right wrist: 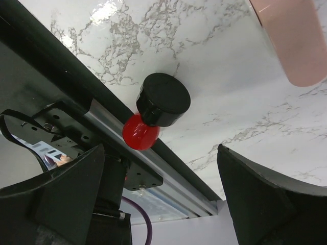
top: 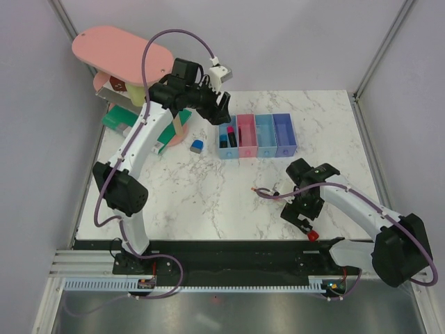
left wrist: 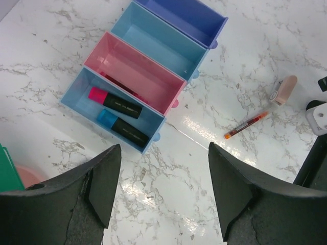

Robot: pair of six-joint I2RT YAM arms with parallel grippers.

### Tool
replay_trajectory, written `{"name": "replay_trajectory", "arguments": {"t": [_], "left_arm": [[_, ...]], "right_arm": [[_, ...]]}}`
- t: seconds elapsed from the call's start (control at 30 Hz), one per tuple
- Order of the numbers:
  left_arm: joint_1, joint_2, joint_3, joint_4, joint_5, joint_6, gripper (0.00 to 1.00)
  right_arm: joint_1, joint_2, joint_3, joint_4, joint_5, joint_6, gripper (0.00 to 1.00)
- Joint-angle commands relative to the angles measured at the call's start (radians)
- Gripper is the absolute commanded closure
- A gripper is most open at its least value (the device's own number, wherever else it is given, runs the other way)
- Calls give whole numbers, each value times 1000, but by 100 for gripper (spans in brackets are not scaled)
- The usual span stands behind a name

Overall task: Sort the stationery into containers
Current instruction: Move the stationery to the center of the board.

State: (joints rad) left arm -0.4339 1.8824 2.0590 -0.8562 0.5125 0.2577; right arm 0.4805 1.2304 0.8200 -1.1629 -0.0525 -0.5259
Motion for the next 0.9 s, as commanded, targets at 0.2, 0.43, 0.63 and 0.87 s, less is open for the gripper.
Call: {"name": "replay_trajectory", "arguments": {"t": [0.2,0.43,0.63,0.87], "left_arm": [[1,-35,70,-84,-106,133,23],[1,-16,102,-101,-134,153,22],[1,-16,115,-115,-149,169,21],[1,-14,125,-135,-170,184,20]], "right_arm": [[7,69,24,20,39,78,2],[13,73,37,54,42,81,2],[26,113,116,81,42,141,2],[41,228,215,108,37,228,2]]}}
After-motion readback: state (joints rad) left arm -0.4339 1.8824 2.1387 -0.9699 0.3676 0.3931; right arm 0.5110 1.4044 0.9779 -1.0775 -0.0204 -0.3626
